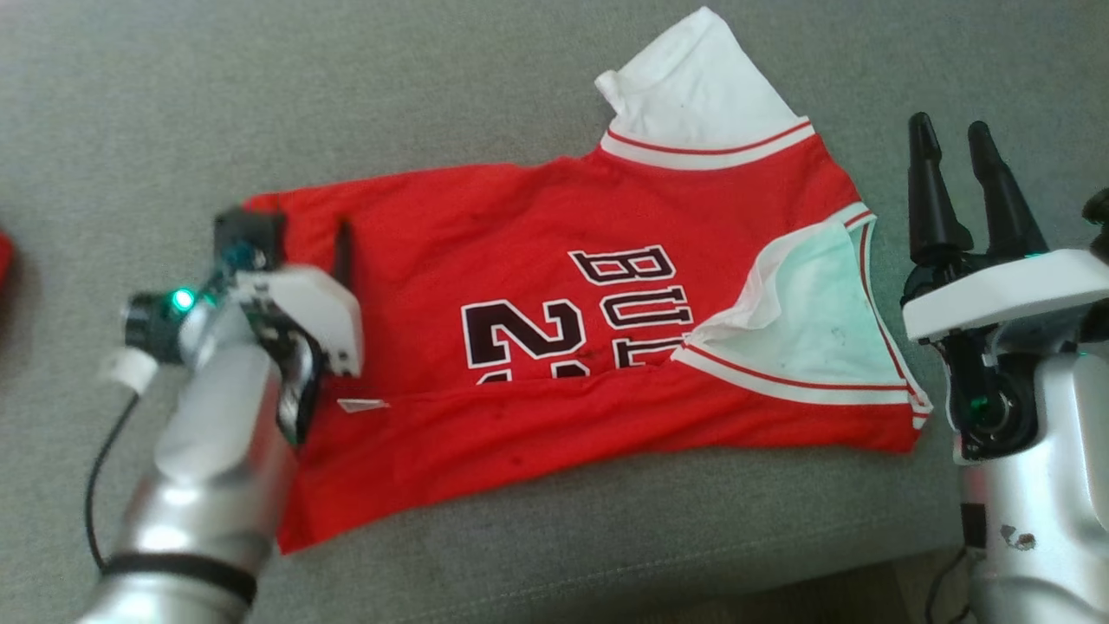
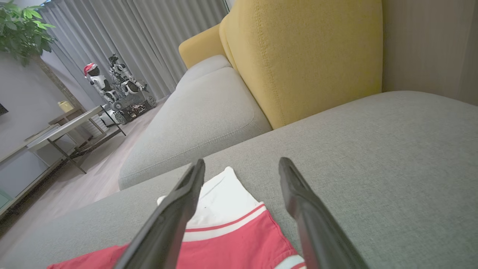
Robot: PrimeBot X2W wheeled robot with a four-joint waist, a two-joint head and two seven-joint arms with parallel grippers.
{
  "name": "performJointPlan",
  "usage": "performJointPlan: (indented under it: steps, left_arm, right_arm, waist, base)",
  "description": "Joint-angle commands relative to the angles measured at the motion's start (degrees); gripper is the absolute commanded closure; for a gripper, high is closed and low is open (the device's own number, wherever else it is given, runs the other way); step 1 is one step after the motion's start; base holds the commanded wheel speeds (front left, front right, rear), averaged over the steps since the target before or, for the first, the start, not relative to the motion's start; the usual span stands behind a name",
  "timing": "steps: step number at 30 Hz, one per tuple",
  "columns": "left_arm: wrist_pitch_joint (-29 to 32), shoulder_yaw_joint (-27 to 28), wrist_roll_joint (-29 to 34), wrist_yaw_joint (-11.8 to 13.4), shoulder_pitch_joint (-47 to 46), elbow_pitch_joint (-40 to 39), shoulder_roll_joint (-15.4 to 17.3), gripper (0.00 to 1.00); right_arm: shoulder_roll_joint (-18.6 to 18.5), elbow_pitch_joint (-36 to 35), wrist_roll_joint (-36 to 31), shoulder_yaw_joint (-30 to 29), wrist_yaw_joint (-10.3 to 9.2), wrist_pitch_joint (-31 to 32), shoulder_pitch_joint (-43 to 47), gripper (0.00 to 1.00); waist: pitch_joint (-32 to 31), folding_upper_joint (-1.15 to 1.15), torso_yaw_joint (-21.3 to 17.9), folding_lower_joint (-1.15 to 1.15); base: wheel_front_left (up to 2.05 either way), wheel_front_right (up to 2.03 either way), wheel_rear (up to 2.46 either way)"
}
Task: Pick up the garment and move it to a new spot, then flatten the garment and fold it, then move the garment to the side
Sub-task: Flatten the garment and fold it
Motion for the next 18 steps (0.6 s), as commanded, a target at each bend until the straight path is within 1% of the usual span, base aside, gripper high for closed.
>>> performJointPlan:
  steps: [1,4,7,13,18]
  left_arm:
    - [-0.29,1.45,1.15,1.48,-4.39,0.35,2.68,0.00]
    - [-0.22,1.40,2.06,3.13,-7.12,3.90,3.55,0.00]
    - [0.48,1.00,2.60,3.97,-8.59,6.97,3.97,0.00]
    - [0.19,0.15,2.64,3.91,-8.78,10.45,4.00,0.00]
    - [-0.15,0.00,2.59,4.90,-9.10,12.16,4.55,0.00]
  right_arm:
    - [-0.03,-2.58,-0.32,1.54,-0.05,-0.35,-2.36,0.00]
    - [0.07,-2.56,-0.29,2.16,-0.05,-0.62,-2.57,0.00]
    - [0.11,-1.96,-0.25,2.51,-0.05,-0.99,-2.49,0.00]
    - [0.06,-0.21,0.12,2.08,-0.05,-1.56,-1.68,0.00]
    - [0.26,0.90,0.38,2.36,-0.05,-1.76,-1.37,0.00]
  waist:
    - [1.03,0.00,-0.59,-0.01]
    - [1.39,0.00,-0.86,-0.01]
    - [1.15,0.00,-0.99,-0.01]
    - [-0.16,0.00,-0.60,-0.01]
    - [-0.89,0.00,-0.44,-0.01]
  base:
    - [0.00,0.00,0.00]
    - [0.00,0.00,0.00]
    - [0.00,0.00,0.00]
    - [0.00,0.00,0.00]
    - [0.00,0.00,0.00]
